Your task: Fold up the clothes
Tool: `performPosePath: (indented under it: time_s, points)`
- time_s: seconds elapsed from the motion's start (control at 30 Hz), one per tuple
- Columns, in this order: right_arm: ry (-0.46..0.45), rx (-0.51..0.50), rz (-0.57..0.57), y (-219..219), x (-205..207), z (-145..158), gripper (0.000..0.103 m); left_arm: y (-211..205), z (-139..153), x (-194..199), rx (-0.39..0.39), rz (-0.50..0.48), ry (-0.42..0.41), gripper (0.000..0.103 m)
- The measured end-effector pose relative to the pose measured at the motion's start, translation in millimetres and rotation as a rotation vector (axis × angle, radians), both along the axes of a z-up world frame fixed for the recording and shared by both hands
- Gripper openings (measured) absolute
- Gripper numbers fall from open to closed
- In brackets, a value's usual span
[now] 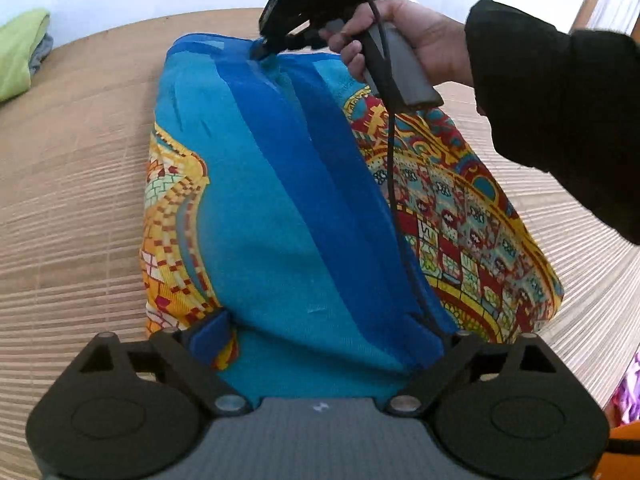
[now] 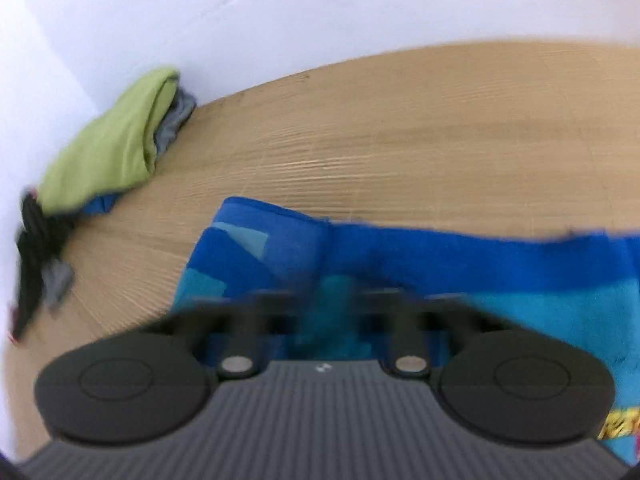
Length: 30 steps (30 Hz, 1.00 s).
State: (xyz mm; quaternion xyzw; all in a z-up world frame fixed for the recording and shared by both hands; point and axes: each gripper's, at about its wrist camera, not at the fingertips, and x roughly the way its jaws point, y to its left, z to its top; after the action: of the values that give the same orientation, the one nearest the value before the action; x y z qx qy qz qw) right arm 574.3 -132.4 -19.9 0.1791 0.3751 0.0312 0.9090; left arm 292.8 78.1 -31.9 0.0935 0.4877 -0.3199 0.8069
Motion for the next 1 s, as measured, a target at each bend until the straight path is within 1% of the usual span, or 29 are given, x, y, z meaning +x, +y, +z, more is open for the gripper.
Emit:
performPosePath:
  time_s: [0.03,0.1,0.2,0.23,0.3,0.33,0.37,0.4,0.43,0.47,0.5,0.53,0.67,0.8,0.83,0.87,0.93,1.0]
  points:
    - [-0.030,-0.035,-0.013,0.2,-3.3,4.4,0.003,0.2,-0.3,-1.6,0.002,-0.004,-0.004,0.094]
    - [-0.057,-0.128,-0.048,-3.1,-5.3,6.7,0.003,0.4,-1.3,-5.6,0.010,-0.012,-0.015,0.094]
    - [-0.013,-0.154,-0.066,-17.7,-0.2,-5.4,0.005,1.1,-0.9,-7.4,0.010,-0.013,-0.018,0.094]
    - [0.000,-0.156,-0.076,-21.3,-5.1,-7.8,0.006,2.2,-0.2,-6.5,0.006,-0.009,-0.011,0.094]
    - [0.017,-0.128,-0.115,-23.1,-45.5,-5.1,0.009,3.5,1.9,-3.5,0.001,-0.003,0.005,0.094]
    - [0.026,-0.114,-0.134,-24.0,-65.7,-3.8,0.013,2.8,3.2,-2.9,-0.001,-0.005,0.012,0.094]
    - [0.034,-0.100,-0.153,-24.9,-85.9,-2.4,0.027,1.9,4.3,-3.2,-0.004,-0.007,0.017,0.093]
    - [0.043,-0.085,-0.172,-25.7,-106.1,-1.1,0.035,0.9,5.5,-3.4,-0.007,-0.009,0.021,0.093]
    - [0.051,-0.071,-0.191,-26.6,-126.3,0.3,0.049,0.0,6.6,-3.7,-0.010,-0.012,0.026,0.093]
    - [0.060,-0.057,-0.210,-27.5,-146.5,1.6,0.058,-1.0,7.7,-4.0,-0.013,-0.014,0.031,0.093]
    - [0.068,-0.043,-0.230,-28.4,-166.7,3.0,0.060,0.1,9.7,-6.1,-0.021,-0.020,0.031,0.093]
    - [0.077,-0.029,-0.249,-29.3,-186.9,4.3,0.059,2.1,12.0,-9.0,-0.031,-0.027,0.028,0.093]
    - [0.111,0.028,-0.325,-32.8,-267.7,9.7,0.060,13.4,18.7,-15.7,-0.068,-0.063,0.031,0.093]
    - [0.147,0.083,-0.404,-33.4,-347.0,13.1,0.060,26.7,25.8,-17.3,-0.082,-0.077,0.036,0.092]
    - [0.153,0.089,-0.435,-24.1,-361.0,8.6,0.059,32.1,28.5,-18.2,-0.087,-0.075,0.031,0.092]
    - [0.133,0.086,-0.469,-14.0,-371.3,6.7,0.059,38.4,31.5,-19.4,-0.093,-0.071,0.023,0.092]
    - [0.109,0.093,-0.540,4.2,-383.5,5.0,0.058,50.4,36.7,-19.7,-0.112,-0.062,0.017,0.092]
    - [0.096,0.124,-0.606,16.9,-393.9,3.9,0.058,57.4,41.3,-19.0,-0.119,-0.064,0.010,0.092]
